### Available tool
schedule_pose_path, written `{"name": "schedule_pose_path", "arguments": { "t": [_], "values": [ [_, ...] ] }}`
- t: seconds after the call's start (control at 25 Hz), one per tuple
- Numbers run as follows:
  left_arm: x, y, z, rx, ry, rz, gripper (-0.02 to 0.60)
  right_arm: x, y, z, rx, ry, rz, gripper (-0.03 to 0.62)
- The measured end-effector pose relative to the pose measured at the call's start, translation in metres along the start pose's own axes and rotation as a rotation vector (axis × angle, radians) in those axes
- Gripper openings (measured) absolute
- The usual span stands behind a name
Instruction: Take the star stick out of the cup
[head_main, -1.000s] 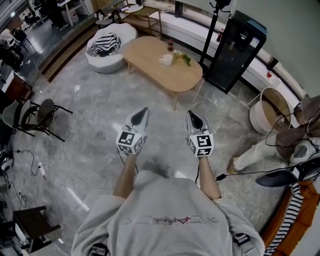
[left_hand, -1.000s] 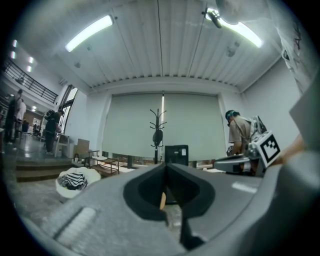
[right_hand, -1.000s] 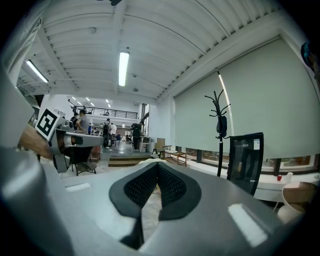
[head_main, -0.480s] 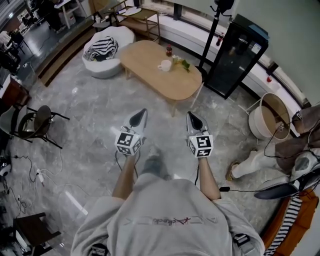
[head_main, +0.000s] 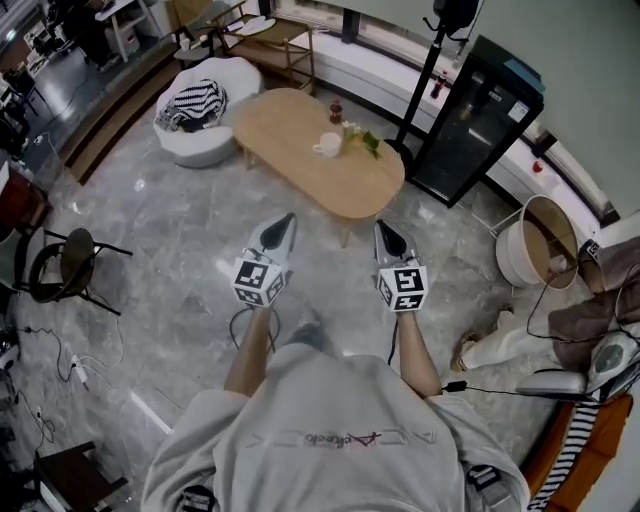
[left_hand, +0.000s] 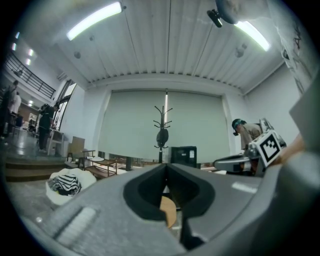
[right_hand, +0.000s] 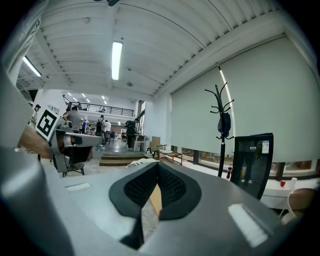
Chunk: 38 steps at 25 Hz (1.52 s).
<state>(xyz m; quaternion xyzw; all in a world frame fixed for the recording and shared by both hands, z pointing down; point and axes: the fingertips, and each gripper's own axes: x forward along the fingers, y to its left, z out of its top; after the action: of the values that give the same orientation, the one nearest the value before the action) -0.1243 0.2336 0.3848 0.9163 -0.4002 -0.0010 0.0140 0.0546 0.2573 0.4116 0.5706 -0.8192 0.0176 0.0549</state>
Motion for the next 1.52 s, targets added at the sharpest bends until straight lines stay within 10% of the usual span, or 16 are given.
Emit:
{"name": "schedule_pose_path", "arguments": {
  "t": [0.72, 1.52],
  "values": [
    [0.086, 0.119, 0.006, -0.013, -0.011, -0.06, -0.001, 0.136, -0.014, 0.021, -0.005, -0.001, -0.044, 0.005],
    [0.12, 0.14, -0.014, -0.033, 0.019, -0.092, 0.0, 0.168, -0.03, -0.001, 0.012, 0.041, -0.057, 0.005]
  ]
}}
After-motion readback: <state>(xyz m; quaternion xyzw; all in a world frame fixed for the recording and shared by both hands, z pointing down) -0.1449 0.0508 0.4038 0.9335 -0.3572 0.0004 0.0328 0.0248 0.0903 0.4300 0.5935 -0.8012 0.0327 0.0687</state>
